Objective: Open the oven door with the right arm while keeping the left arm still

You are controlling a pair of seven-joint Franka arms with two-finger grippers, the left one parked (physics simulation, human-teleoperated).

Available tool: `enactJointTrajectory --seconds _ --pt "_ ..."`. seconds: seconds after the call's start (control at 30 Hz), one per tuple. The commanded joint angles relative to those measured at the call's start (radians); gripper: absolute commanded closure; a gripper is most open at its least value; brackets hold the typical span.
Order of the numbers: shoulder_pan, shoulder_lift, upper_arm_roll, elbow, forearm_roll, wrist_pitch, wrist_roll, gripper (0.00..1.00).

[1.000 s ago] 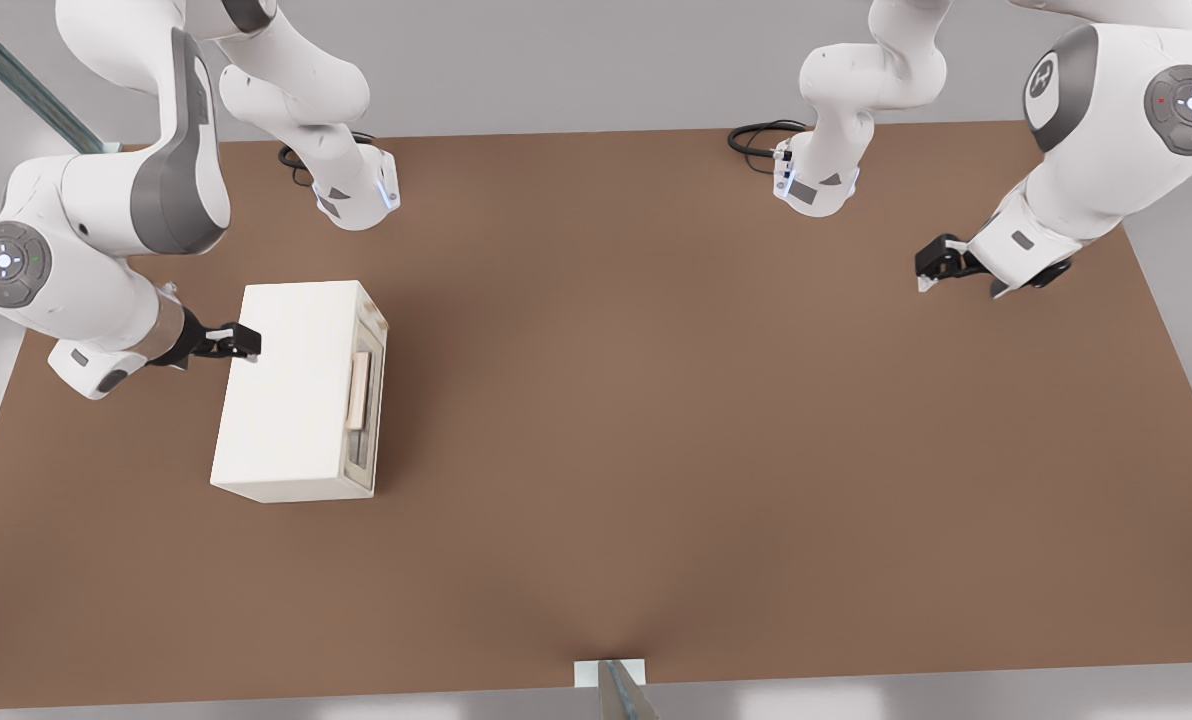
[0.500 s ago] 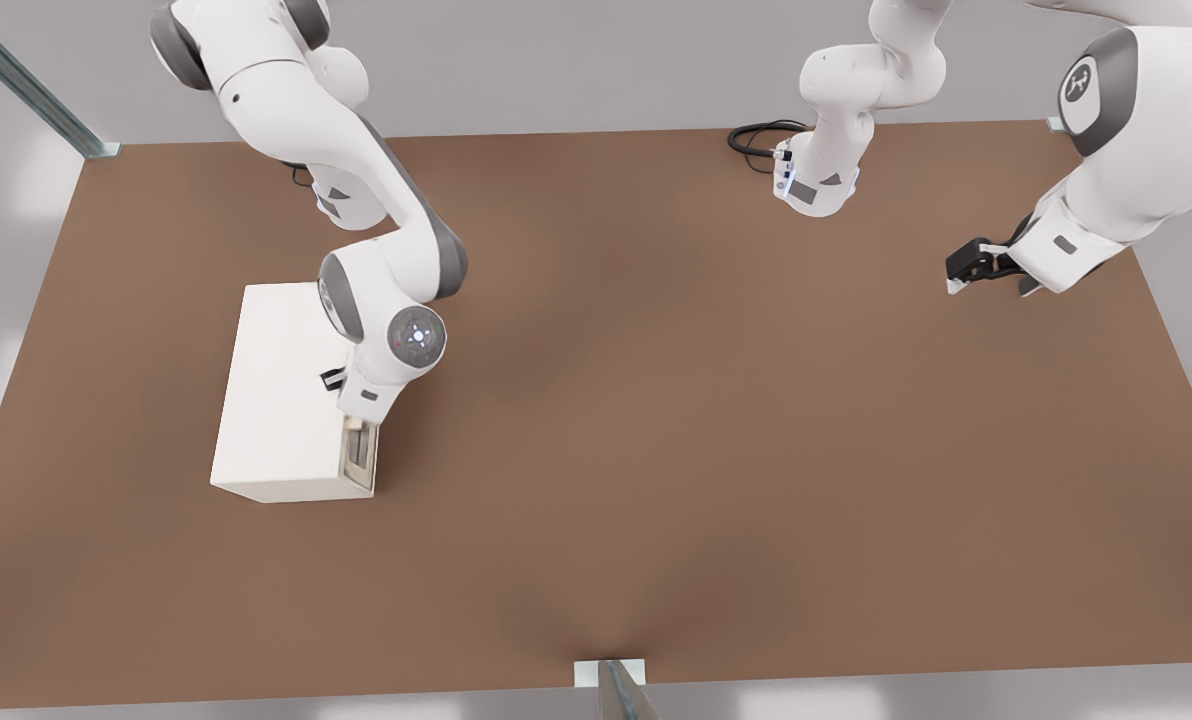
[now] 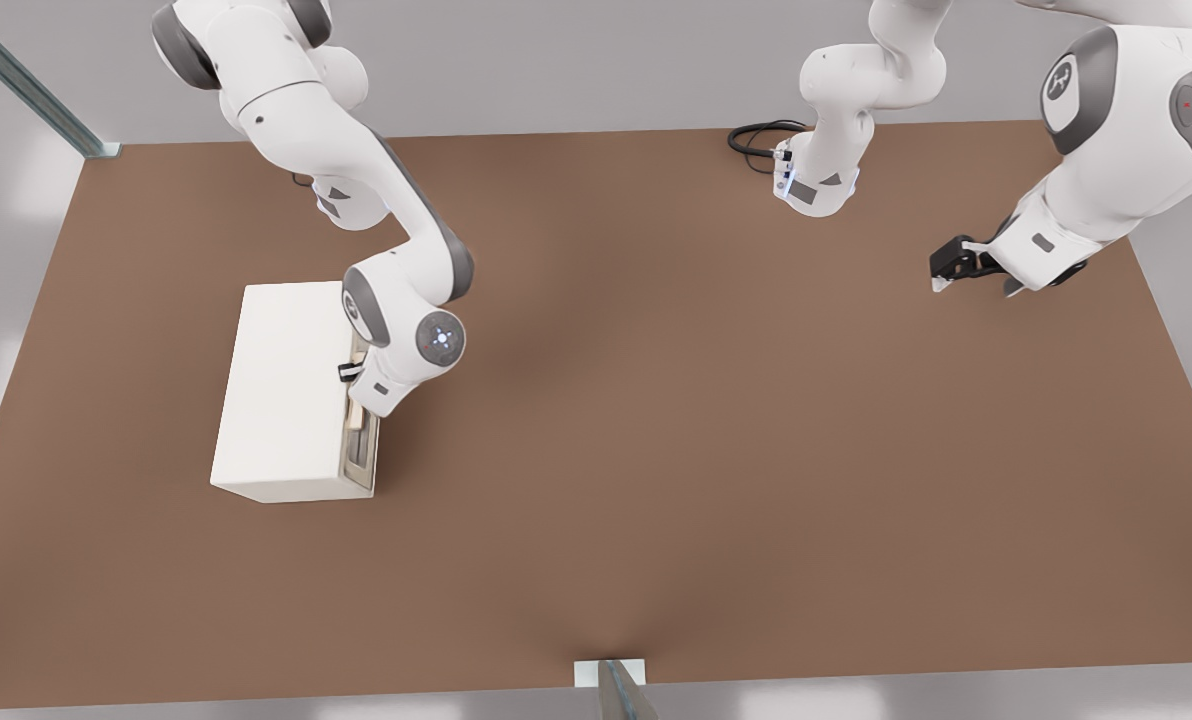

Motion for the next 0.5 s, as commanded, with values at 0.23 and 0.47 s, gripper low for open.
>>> enactJointTrajectory --seconds 0.23,0.47 --pt "-0.028 -0.012 0.0 -0.035 -0.033 0.037 0.24 0.79" --pt "-0.032 -0.001 0.0 -0.033 -0.033 0.046 0.241 0.79"
